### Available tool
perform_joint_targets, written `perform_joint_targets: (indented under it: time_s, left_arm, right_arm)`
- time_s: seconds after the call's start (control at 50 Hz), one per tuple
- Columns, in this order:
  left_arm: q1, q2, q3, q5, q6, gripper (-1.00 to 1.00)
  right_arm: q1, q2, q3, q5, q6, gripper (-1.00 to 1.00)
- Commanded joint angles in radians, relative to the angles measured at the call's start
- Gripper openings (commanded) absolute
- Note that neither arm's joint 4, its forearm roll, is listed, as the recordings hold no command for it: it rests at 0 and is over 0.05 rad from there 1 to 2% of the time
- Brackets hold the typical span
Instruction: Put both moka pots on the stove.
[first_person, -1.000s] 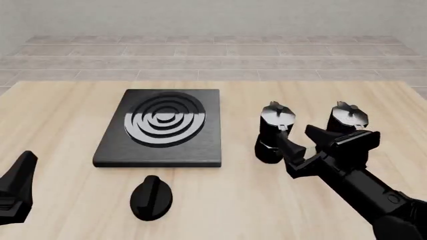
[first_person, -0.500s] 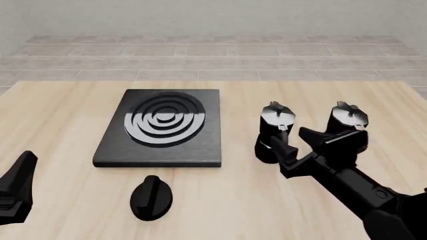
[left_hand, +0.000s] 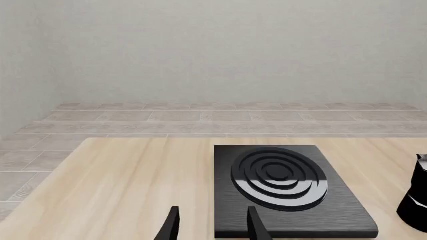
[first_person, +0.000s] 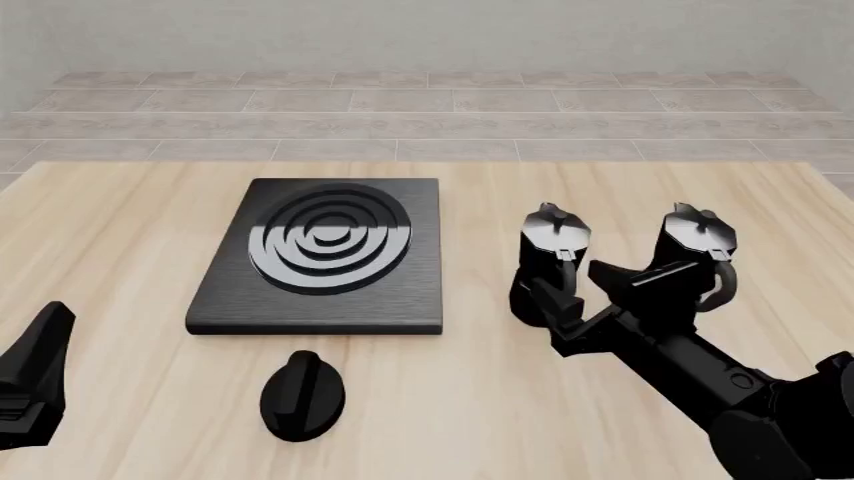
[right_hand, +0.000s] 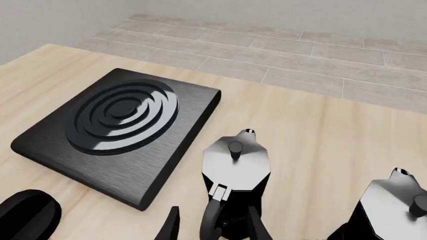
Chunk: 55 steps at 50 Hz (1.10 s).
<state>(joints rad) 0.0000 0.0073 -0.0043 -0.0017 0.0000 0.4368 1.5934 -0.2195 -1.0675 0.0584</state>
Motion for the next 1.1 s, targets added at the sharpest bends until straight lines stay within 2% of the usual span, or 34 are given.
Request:
perform_joint_targets:
  time_s: [0.02,0.42,0.44,0.46,0.68,0.72,0.8,0.82,0.86,0.9,1.1]
  left_arm:
    - [0.000,0.000,0.000,0.000,0.000,1.00]
    - [0.000,0.000,0.000,0.000,0.000,1.00]
    - [0.000,0.000,0.000,0.000,0.000,1.00]
    - [0.000,0.000,0.000,0.000,0.000,1.00]
    - [0.000,0.000,0.000,0.000,0.000,1.00]
    - [0.000,0.000,0.000,0.000,0.000,1.00]
    - [0.000,0.000,0.000,0.000,0.000,1.00]
    - [0.000,0.000,0.000,0.000,0.000,1.00]
    - [0.000,0.000,0.000,0.000,0.000,1.00]
    - [0.000,0.000,0.000,0.000,0.000,1.00]
    - [0.000,0.000,0.000,0.000,0.000,1.00]
  right_arm:
    - [0.004,0.036,-0.014,0.000,-0.002,1.00]
    - [0.008,0.064,-0.018,-0.018,0.000,1.00]
    - [0.012,0.040,0.002,-0.042,0.001,1.00]
    - [0.011,0.035,0.008,-0.046,-0.007,-1.00]
    - [0.003,-0.073,0.035,-0.020,-0.014,-1.00]
    - [0.003,-0.090,0.044,-0.045,-0.045,-1.00]
    - [0.000,-0.132,0.037,-0.028,-0.055,-1.00]
    - [0.002,-0.149,0.042,-0.053,-0.082,-1.00]
    - [-0.011,-0.146,0.033,-0.049,-0.076,-1.00]
    - [-0.010,-0.153,0.040,-0.093,-0.106,-1.00]
    - [-0.023,-0.151,0.001,-0.150,-0.135,-1.00]
